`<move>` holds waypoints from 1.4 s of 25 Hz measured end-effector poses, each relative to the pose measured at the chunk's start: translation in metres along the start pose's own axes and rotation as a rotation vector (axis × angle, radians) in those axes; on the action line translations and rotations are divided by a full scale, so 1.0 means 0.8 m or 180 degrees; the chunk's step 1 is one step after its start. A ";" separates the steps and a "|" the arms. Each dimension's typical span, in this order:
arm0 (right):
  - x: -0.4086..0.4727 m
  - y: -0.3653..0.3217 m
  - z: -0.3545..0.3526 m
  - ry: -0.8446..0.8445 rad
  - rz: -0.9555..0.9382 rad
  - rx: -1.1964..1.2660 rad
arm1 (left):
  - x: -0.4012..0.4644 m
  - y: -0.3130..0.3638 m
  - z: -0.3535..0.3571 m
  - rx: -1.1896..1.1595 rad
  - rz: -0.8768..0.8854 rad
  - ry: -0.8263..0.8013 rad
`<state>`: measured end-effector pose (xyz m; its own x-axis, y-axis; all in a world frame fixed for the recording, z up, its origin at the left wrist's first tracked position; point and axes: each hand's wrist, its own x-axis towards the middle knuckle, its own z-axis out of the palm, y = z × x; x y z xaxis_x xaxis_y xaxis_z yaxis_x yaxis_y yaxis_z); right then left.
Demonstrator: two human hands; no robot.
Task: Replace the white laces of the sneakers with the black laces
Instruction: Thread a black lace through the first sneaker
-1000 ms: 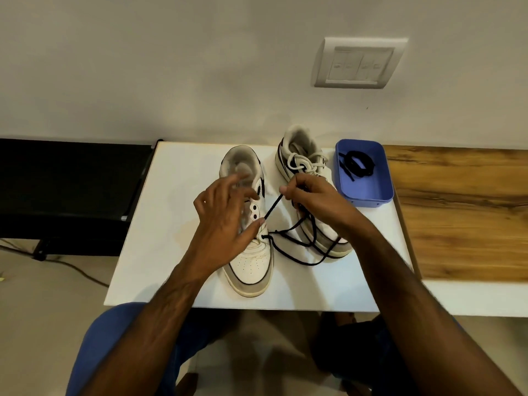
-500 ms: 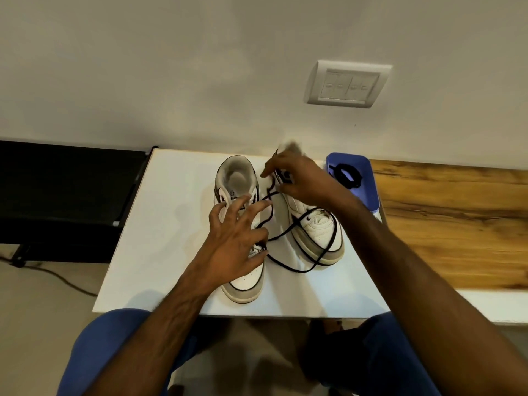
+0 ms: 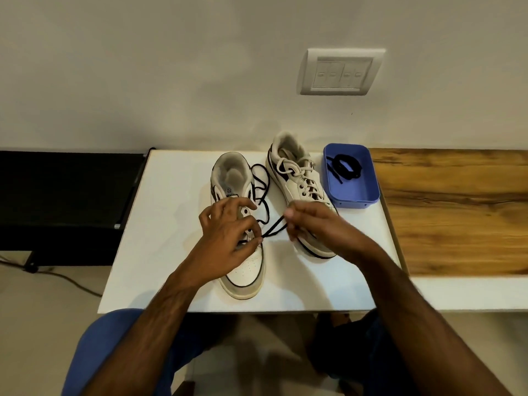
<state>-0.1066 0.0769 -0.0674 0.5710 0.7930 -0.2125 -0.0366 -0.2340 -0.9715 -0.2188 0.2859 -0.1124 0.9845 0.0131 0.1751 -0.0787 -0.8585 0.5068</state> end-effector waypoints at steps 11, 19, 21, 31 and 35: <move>0.003 -0.014 0.032 -0.0028 -0.0075 0.0099 | 0.007 0.046 -0.019 -0.1748 -0.0303 0.0282; -0.006 -0.013 -0.012 0.1163 -0.0192 0.2568 | -0.010 -0.016 -0.052 -0.0851 -0.0140 0.0322; -0.007 -0.011 -0.015 0.1294 -0.0215 0.2655 | -0.015 -0.022 -0.054 -0.0672 -0.0168 0.0234; 0.006 -0.015 0.031 0.0172 -0.0067 0.0025 | -0.004 0.029 -0.042 -0.1426 -0.0305 0.0509; -0.003 -0.013 0.000 0.0843 0.0002 0.0229 | -0.008 0.006 -0.053 -0.1141 -0.0615 0.0577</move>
<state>-0.1075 0.0773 -0.0568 0.7652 0.6158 -0.1877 -0.0898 -0.1865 -0.9783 -0.2324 0.3038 -0.0751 0.9455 0.2729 0.1775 0.0229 -0.5998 0.7998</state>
